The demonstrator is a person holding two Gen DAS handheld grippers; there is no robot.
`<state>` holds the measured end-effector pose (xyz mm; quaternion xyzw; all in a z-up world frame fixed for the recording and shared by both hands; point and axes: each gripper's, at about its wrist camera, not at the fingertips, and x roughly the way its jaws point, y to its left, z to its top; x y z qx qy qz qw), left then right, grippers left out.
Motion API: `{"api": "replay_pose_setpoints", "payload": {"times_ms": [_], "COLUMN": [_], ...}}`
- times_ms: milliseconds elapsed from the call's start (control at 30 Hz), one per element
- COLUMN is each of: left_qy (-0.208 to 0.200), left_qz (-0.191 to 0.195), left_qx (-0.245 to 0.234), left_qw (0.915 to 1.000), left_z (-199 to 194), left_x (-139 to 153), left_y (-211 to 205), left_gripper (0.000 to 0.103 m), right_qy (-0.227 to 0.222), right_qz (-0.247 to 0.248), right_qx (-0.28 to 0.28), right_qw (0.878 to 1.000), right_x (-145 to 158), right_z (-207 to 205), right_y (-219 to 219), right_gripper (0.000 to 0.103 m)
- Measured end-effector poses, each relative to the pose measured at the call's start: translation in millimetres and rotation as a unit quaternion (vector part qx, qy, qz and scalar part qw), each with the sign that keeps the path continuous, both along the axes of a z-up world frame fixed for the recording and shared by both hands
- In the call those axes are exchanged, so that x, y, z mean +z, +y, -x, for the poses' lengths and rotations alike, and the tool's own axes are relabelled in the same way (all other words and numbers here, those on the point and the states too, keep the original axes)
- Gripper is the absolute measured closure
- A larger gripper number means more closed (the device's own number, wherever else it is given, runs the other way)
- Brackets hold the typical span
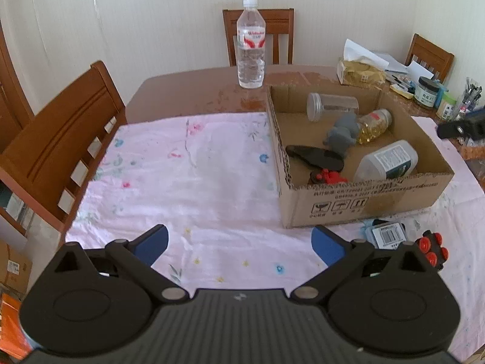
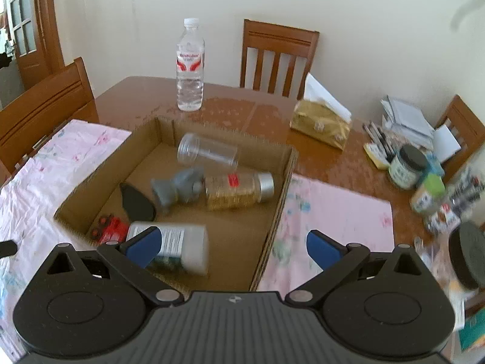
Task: Organize rigid objects
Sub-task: 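Move the right tool to the black toy block while the left tool approaches the light blue case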
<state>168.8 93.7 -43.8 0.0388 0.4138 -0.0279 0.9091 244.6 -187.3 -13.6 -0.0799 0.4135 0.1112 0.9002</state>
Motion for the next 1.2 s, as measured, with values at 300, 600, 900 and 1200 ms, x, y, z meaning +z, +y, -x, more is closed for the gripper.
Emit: {"api": "replay_pose_setpoints", "payload": {"times_ms": [300,600,900,1200], "left_qy": [0.019,0.023,0.025,0.025], "left_qz": [-0.005,-0.009,-0.007,-0.005], "left_qx": [-0.014,-0.041,-0.055,-0.069], "left_qw": [0.9997,0.9989,0.9981,0.9973], "left_z": [0,-3,-6,-8], "left_x": [-13,-16,-17,-18], "left_y": [-11,-28,-36,-42], "left_gripper": [0.003,0.003,0.003,0.003], "right_qy": [0.069,0.138,0.152,0.137], "right_qz": [-0.013,-0.044,-0.053,-0.024], "right_qx": [-0.008,-0.015,-0.050,-0.081], "right_qw": [0.997,0.989,0.986,0.987], "right_x": [-38,-77,-84,-79], "right_z": [37,53,58,55], "right_y": [6,15,-5,-24], "right_gripper": [0.000,0.000,0.000,0.000]}}
